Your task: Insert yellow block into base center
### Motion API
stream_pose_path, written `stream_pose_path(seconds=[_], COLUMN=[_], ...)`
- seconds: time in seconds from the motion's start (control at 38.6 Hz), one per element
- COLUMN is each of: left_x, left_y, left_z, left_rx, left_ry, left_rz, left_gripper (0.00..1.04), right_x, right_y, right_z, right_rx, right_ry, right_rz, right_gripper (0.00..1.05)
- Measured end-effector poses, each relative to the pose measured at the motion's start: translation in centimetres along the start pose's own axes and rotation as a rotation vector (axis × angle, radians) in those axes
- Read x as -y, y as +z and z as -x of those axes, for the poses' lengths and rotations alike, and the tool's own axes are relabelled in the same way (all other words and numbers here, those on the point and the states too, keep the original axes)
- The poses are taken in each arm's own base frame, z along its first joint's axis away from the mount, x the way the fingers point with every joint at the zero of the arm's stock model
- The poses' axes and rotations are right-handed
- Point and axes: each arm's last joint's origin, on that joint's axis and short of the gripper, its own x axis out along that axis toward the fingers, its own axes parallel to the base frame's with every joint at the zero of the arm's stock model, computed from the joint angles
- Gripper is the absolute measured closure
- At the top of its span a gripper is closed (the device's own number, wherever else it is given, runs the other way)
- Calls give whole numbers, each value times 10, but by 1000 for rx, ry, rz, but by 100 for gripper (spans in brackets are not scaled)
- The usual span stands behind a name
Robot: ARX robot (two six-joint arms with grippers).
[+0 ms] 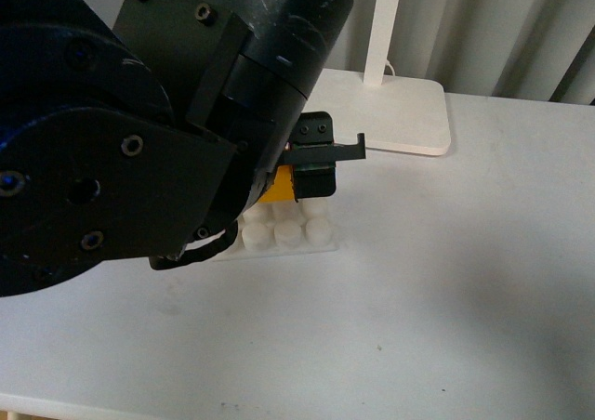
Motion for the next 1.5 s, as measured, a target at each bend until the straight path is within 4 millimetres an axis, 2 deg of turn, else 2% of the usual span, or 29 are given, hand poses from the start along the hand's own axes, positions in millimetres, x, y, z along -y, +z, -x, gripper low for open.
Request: stream_pose_path(seconds=[0.34, 0.83, 1.5], left_x=[10, 15, 20], left_y=[-8, -20, -20], left_z=[-4, -16, -22], left_rx=[-9, -34, -22], left_ry=[1, 22, 9], left_rz=[16, 3, 7], left_gripper=[39, 39, 39], right_x=[0, 0, 0], right_y=[0, 0, 0], right_z=[0, 0, 0], right_rx=[0, 0, 0], right_ry=[0, 0, 0], right_rz=[0, 0, 0], right_gripper=[9, 9, 9])
